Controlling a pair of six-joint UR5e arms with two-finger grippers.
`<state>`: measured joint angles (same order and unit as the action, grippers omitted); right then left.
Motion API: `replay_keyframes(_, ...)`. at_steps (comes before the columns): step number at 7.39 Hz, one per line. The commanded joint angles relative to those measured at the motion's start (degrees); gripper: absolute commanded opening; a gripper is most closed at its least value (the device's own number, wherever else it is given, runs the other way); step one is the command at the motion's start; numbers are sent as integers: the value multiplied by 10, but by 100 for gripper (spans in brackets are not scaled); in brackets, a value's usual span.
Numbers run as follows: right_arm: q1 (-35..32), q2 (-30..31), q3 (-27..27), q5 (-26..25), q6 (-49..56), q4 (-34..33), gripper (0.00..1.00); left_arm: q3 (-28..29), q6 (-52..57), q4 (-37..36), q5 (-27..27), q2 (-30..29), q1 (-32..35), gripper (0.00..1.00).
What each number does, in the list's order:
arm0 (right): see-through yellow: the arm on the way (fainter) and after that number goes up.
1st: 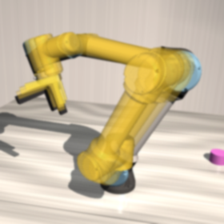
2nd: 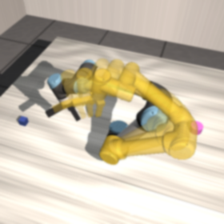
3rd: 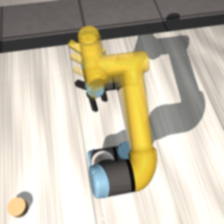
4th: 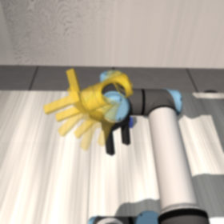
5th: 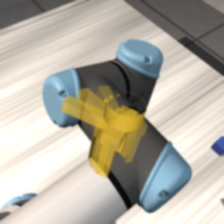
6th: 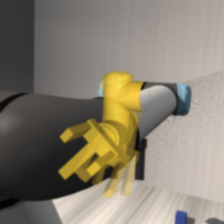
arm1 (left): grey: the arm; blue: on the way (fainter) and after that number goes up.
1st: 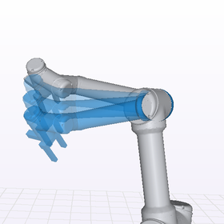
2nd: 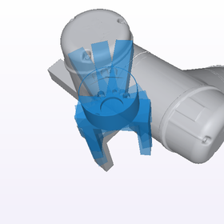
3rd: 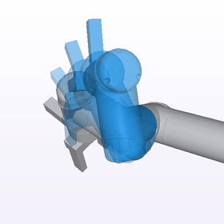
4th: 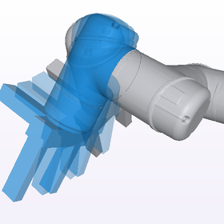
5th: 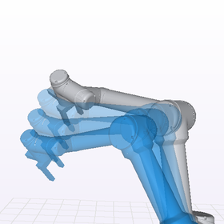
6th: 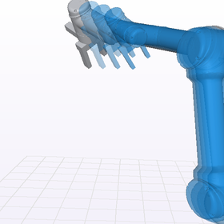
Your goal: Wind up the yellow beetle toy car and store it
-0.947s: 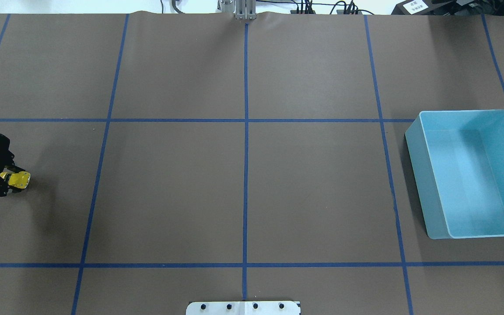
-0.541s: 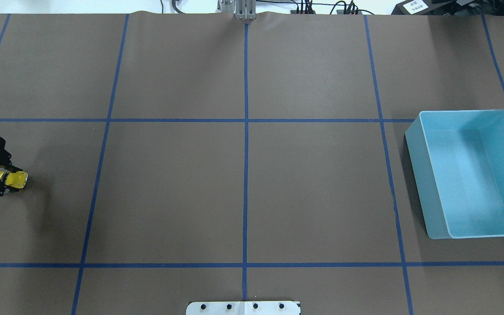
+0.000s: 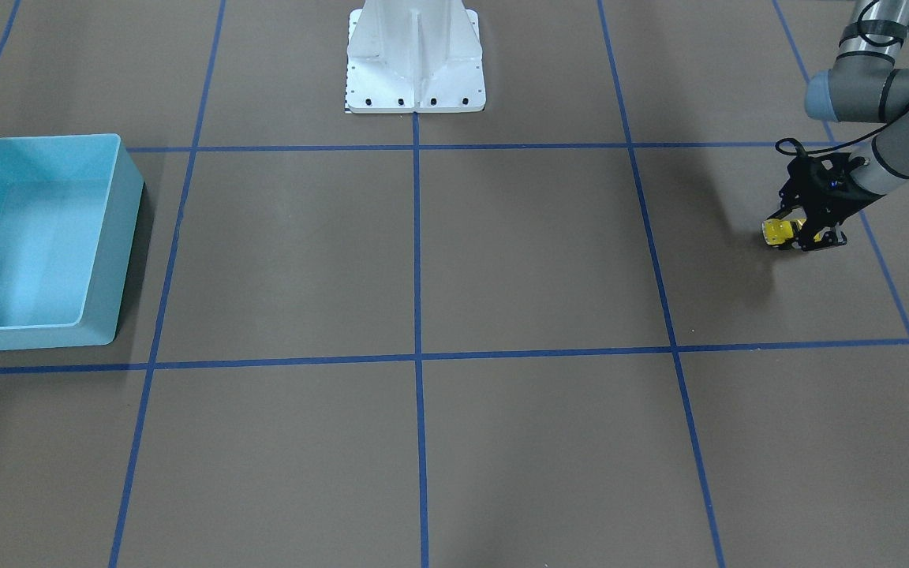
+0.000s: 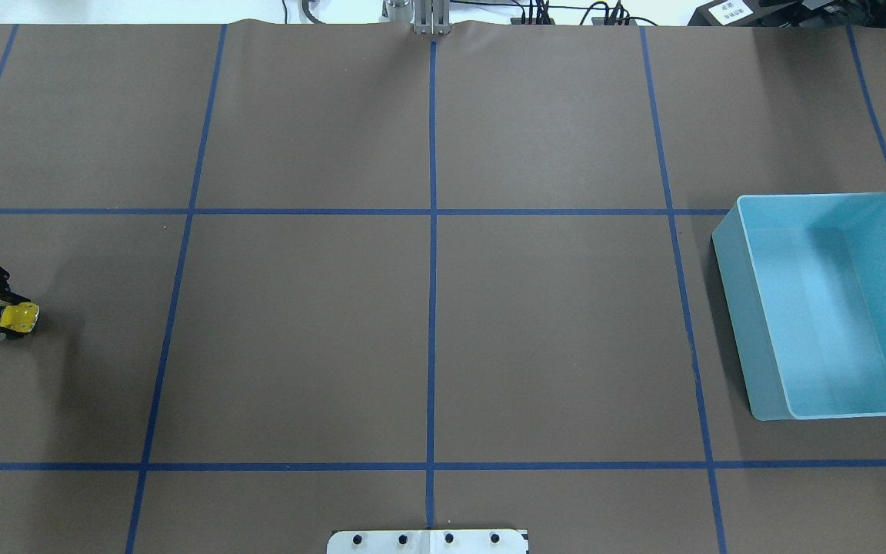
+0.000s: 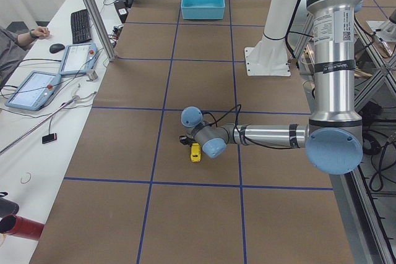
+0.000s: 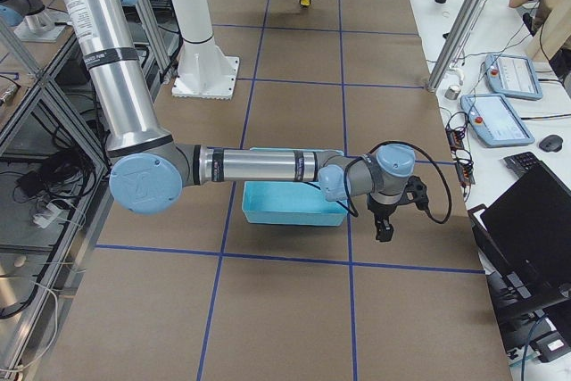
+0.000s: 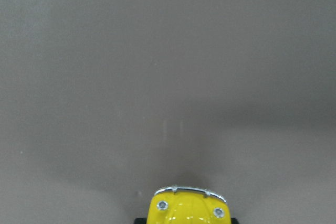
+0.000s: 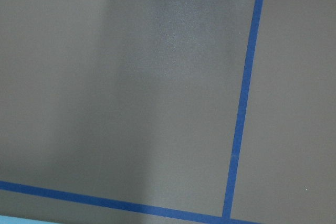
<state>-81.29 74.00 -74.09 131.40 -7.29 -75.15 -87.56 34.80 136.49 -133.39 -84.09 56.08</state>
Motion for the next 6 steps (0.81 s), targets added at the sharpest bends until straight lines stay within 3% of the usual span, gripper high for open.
replay_keyframes(1, 1, -1, 1, 0, 0, 0, 100, 8, 0, 11, -4, 1, 3, 0)
replay_keyframes(6, 1, -3, 1, 0, -1, 0, 100, 23, 2, 20, -12, 4, 15, 0)
